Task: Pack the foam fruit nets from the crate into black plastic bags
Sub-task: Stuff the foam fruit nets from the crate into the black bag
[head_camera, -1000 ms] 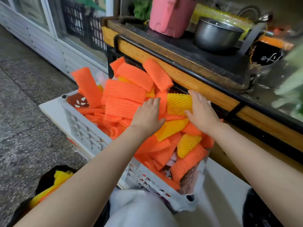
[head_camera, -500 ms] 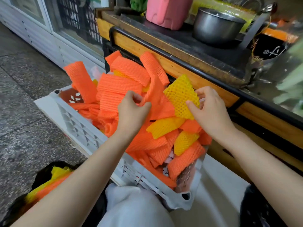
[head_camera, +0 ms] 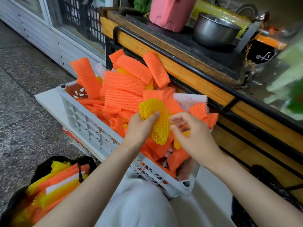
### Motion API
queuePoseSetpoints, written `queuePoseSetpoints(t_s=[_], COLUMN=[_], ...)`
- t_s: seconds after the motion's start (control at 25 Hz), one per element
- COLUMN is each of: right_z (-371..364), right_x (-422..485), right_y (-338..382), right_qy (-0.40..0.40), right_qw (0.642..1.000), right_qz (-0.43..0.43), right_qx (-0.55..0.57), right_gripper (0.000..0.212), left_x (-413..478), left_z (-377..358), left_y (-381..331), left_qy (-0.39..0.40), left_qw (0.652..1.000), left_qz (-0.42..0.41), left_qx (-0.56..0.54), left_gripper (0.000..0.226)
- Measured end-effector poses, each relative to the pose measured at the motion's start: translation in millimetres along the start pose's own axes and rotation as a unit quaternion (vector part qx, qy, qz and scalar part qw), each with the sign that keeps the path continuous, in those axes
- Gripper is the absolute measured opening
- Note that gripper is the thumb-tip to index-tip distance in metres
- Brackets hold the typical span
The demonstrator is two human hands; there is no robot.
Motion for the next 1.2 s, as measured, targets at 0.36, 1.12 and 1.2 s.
queuePoseSetpoints(t_s=[0.36,1.12,1.2], right_z=[20.9,2.4,9.8], right_x=[-5.0,-42.1,-44.2], right_y=[-105.6,-24.9,-55.8], right_qy=[0.161,0.023,0.022], right_qw=[0.948,0.997,0.992], right_qz=[-0.151,-0.056,-0.117], right_qx=[-0.229,0.052,-0.045], right_gripper=[0.036,0.034,0.049], left_x=[-0.4,-7.1,-7.8], left_z=[-11.8,-17.6,-10.7], left_y=[9.2,1.1,-2.4], left_qy=[-0.003,-0.012,-0.027], left_qw=[0.998,0.998,0.996], left_qz=[0.062,-0.043,-0.063], left_qx=[-0.005,0.037,0.05], left_gripper=[0.019,0.044,0.04])
Point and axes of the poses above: each hand's wrist, its own x-axis towards the middle knuckle, its own z-axis out of the back of the hand, y = z × x, the point moved 8 cm from there along x, towards the middle knuckle, and after that the axes turned 12 degrees about z, right-handed, at the moved point
